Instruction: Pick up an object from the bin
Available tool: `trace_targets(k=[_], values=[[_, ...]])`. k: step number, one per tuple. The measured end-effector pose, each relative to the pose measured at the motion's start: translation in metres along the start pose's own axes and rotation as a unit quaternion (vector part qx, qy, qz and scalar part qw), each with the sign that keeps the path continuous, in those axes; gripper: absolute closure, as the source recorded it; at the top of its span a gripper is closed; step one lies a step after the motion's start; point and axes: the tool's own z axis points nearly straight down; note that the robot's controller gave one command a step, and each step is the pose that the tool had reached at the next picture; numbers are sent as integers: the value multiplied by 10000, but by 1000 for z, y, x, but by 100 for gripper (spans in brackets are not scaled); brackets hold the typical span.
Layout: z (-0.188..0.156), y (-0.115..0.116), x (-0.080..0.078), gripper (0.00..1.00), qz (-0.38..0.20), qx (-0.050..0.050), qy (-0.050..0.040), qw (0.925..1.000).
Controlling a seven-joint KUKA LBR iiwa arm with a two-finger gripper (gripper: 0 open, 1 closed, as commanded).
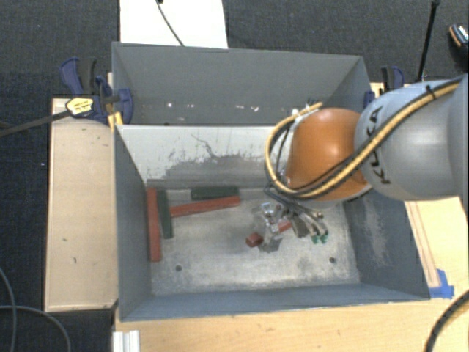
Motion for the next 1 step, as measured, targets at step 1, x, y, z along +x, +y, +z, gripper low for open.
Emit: trace_targets(k=[1], values=[[-20,0,-2,100,32,-1,7,10000]])
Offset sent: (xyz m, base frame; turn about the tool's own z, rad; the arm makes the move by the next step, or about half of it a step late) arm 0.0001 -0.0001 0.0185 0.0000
